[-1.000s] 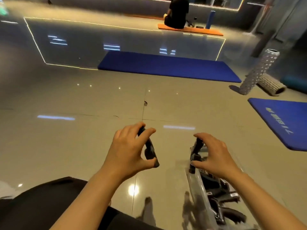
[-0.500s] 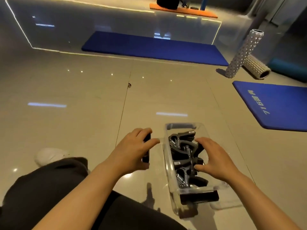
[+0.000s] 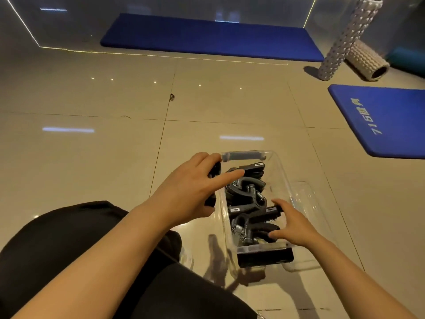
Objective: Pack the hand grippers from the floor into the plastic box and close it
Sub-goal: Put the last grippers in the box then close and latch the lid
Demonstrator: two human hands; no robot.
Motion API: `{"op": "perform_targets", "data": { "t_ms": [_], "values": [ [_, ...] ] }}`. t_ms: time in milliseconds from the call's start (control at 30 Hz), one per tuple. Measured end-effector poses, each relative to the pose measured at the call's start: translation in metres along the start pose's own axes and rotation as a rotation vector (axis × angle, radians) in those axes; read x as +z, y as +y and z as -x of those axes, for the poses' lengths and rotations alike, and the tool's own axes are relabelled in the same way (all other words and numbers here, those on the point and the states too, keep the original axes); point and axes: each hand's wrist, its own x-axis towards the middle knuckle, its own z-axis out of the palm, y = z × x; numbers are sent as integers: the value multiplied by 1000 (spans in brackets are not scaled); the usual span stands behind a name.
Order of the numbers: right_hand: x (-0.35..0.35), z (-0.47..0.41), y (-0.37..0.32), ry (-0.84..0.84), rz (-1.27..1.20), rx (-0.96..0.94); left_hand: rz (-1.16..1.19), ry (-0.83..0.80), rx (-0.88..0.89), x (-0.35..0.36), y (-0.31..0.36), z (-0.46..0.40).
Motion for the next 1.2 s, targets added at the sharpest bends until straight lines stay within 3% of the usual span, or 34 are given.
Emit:
{"op": "perform_targets", "data": {
  "t_ms": [133, 367, 667, 933, 1200],
  "values": [
    [2, -10, 25, -55, 218, 3, -29, -60, 30, 10, -3, -7],
    [12, -37, 36, -61, 517, -157, 50, -72, 18, 16, -3, -12],
    [13, -45, 34, -86, 501, -185, 5, -118, 22, 22, -9, -9],
    [16, -43, 22, -61, 711, -166, 51, -105, -26, 20, -10, -13],
    [32, -37, 31, -28, 518, -101, 38, -97, -58, 22, -11, -11]
  ]
}}
